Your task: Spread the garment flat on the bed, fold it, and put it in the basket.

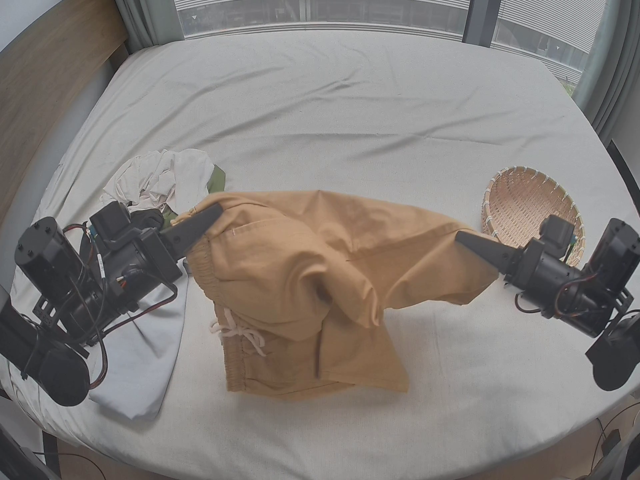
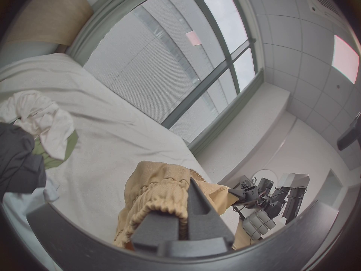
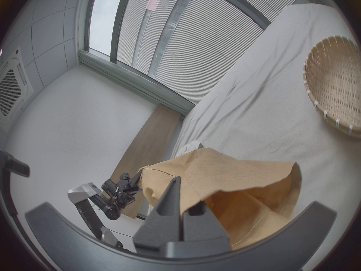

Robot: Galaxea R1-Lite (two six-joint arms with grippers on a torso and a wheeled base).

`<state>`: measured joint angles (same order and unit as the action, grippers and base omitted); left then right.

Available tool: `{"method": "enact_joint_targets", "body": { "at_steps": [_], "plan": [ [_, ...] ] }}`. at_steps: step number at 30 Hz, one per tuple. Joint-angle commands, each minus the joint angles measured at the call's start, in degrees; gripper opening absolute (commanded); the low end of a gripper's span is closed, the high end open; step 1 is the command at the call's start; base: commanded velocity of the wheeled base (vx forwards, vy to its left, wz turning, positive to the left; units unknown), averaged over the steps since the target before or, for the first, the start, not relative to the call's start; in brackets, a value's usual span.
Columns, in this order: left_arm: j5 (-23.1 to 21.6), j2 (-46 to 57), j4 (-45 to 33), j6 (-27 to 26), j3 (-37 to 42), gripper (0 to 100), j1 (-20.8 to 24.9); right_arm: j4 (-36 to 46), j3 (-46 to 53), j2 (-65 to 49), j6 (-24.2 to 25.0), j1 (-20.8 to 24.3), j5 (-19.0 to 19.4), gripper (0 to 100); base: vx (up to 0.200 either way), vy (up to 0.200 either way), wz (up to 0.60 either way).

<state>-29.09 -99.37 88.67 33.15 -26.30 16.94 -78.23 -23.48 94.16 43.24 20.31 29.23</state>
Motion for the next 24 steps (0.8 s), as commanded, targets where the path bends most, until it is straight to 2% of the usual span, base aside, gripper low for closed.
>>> {"method": "enact_joint_targets", "body": {
  "at_steps": [1, 7, 9, 17, 24],
  "plan": [
    [-2.47, 3.3, -0.08, 0.25, -3.5, 0, 0.19, 6.77, -4.29, -12.6, 0.53, -2.2, 0.03, 0, 0.0, 0.0, 0.0],
    [-4.05, 4.88, -0.17, 0.52, -4.99, 0, 0.11, 12.66, -8.16, -15.94, -1.23, -5.46, 0.03, 0, 0.0, 0.0, 0.0],
    [-4.05, 5.23, -0.17, 0.52, -5.43, 0, -0.6, 15.21, -9.3, -17.52, -3.34, -7.13, 0.03, 0, 0.0, 0.0, 0.0],
    [-5.1, 6.64, -0.08, 0.96, -4.55, 0, -3.85, 21.71, -9.66, -22.0, -8.0, -8.27, 0.12, 0, 0.0, 0.0, 0.0],
    [-5.72, 7.17, -0.08, 1.22, -3.5, 0, -4.82, 22.24, -9.57, -22.53, -8.0, -10.91, 0.65, 0, 0.0, 0.0, 0.0]
  ]
}}
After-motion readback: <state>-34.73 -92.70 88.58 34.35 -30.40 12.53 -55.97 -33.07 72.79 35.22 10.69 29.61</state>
